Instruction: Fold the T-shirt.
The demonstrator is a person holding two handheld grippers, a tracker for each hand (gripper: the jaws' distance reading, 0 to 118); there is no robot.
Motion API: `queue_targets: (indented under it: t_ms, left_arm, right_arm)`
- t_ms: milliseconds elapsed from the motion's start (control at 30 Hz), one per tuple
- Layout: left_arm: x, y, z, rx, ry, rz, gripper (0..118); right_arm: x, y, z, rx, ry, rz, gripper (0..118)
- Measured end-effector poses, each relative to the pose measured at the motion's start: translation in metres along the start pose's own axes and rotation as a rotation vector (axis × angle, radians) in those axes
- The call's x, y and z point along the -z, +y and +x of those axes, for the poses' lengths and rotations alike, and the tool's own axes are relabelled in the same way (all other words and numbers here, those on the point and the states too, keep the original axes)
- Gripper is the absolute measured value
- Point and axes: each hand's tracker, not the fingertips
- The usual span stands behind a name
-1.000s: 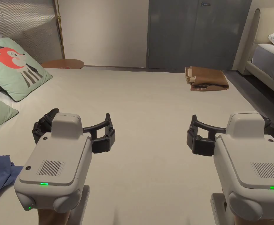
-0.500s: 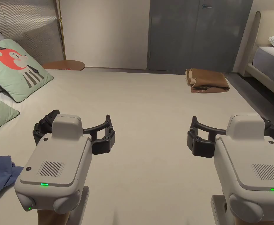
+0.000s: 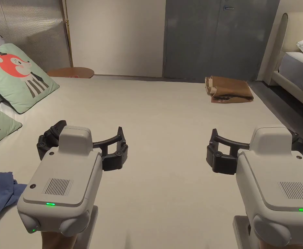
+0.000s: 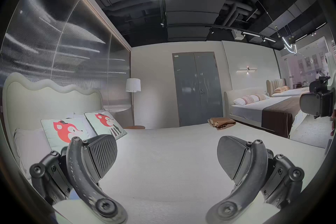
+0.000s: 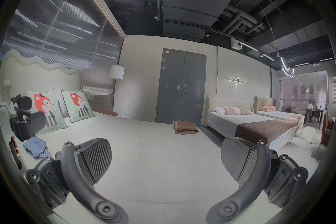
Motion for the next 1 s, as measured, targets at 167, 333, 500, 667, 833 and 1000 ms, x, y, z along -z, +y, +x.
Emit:
queue_targets:
  t_ms: [167,333,500,667,833,1000]
  left_arm:
    - [-0.0004,-0.0004,-0.0001,0.002,0.0,0.002,109]
    - [-0.0004,-0.0013,0.0002,0.008,0.003,0.003,109]
    - [-0.0011,-0.0013,0.0002,0.01,0.0,0.002,109]
    - [-0.0009,-0.0009,-0.0003,0.006,-0.003,0.004,109]
    - [-0.0019,0.0,-0.0007,0.01,-0.003,0.007,109]
    - [-0.0019,-0.0005,-0.0011,0.018,0.002,0.009,109]
  right_arm:
    - [-0.0001,-0.0003,0.0008,0.005,-0.001,0.001,118]
    - [0.0,-0.0005,0.0014,0.003,0.0,0.001,118]
    - [-0.0008,0.0003,0.0019,0.007,0.0,0.004,118]
    - [-0.0018,0.0021,0.0019,0.007,0.001,0.003,118]
    - [-0.0017,0.0016,0.0026,0.01,0.001,0.009,118]
    - [-0.0011,0.0006,0.0026,0.013,0.003,0.013,118]
